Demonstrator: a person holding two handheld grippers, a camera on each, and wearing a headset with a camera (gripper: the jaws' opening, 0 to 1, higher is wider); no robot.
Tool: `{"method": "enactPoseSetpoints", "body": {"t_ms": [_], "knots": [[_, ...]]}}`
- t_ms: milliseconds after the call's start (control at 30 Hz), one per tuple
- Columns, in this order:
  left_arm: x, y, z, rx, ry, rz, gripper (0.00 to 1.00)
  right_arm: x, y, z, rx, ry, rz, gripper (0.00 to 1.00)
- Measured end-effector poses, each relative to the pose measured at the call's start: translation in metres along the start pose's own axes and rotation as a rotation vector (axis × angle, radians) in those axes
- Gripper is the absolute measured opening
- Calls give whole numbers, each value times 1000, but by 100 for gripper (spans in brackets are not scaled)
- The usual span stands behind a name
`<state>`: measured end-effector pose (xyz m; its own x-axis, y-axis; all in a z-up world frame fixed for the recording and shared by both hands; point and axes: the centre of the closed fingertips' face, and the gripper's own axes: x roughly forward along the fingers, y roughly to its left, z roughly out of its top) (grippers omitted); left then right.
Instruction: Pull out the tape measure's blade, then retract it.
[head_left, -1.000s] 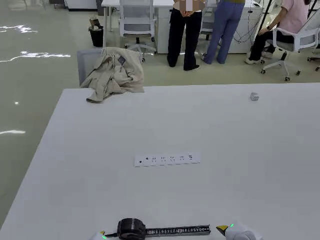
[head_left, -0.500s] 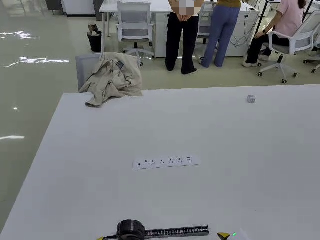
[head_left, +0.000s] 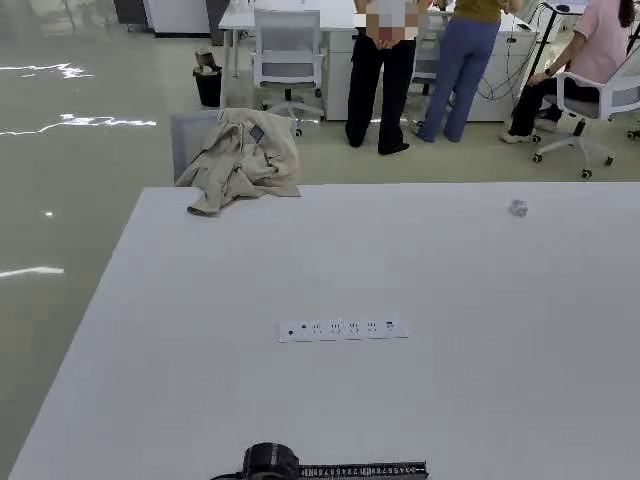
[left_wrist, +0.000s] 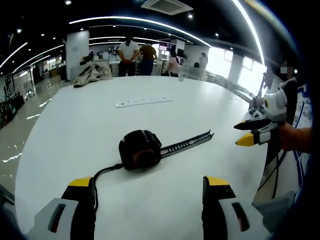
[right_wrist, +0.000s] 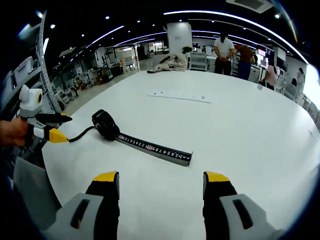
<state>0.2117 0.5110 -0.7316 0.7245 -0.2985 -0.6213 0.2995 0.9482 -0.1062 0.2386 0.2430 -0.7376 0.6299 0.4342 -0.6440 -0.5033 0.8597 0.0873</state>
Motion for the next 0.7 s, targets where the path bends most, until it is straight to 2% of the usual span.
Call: {"method": "enactPoseSetpoints", "body": {"t_ms": [67,300,433,700], "knots": [[-4,1,-2,-25,-1,9,86,-3,5,0,8,-2,3,70],[-16,-2,-9,-56,-12,27,87,-12,18,0,11,-14,8,72],[-23,-5,-10,-56,-15,28,88,-21,21,3,13,-24,3,74],[-37,-9,-5,-40,-23,30,89,-38,26,8,17,-42,-6,78]]}}
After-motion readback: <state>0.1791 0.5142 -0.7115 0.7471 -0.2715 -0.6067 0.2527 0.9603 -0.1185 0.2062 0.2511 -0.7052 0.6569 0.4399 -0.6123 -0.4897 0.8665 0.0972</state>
